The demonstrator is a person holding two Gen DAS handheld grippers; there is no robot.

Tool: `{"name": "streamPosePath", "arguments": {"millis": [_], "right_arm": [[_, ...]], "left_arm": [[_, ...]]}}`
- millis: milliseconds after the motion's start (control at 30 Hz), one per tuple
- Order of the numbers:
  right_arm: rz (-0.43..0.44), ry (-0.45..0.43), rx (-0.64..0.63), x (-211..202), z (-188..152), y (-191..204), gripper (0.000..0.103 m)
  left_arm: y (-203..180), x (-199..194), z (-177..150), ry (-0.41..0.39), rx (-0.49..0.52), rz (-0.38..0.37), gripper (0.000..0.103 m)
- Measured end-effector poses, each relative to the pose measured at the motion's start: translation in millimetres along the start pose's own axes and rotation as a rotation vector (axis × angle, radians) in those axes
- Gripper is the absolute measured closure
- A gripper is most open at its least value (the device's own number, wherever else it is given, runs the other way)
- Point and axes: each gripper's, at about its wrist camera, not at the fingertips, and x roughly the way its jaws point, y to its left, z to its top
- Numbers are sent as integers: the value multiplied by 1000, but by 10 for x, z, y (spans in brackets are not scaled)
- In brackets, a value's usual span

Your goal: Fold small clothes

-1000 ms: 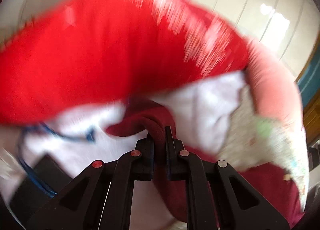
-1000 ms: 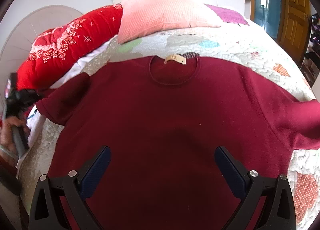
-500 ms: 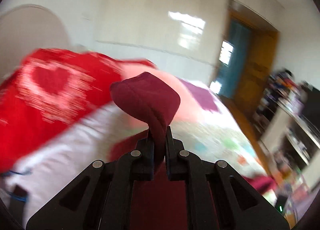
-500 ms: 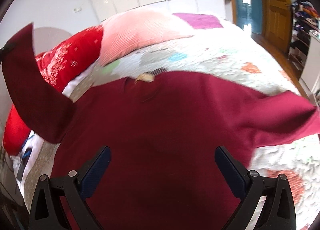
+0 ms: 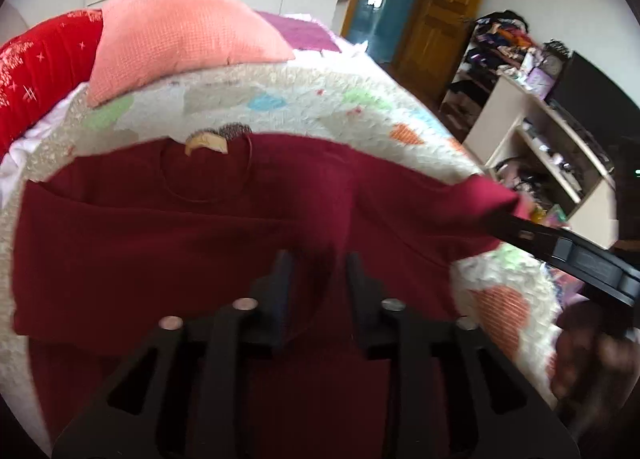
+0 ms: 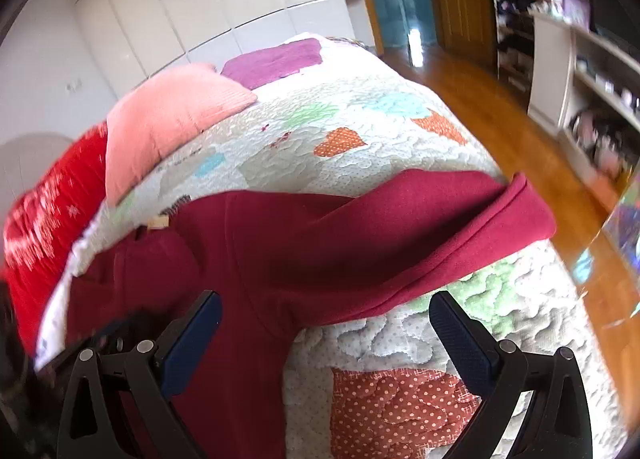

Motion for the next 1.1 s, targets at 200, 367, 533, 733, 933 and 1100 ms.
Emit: {"name": "streamPosePath", "arguments": {"millis": [200,367,533,733,933,1100], "right_arm": [[113,28,-92,120,-9,319,0],[107,50,-263,401,-12,738,0],[125,89,-480,756,-91,1092,0],[210,187,-708,1204,-205,1303,22],[254,142,-703,1098,-110,1309,95],[204,33,-725,874,31,1445,96]], "left_arm": [[562,-739,19,-189,13,275,21],[1220,-615,-125,-95,-132,402,21],[1500,-269,-380,29,-221,406,21],[1515,-135,-438,39,-197,438,21],[1520,-223,-339,-19,-213,436,22],[1485,-217,-174,-44,-224,441,21]]}}
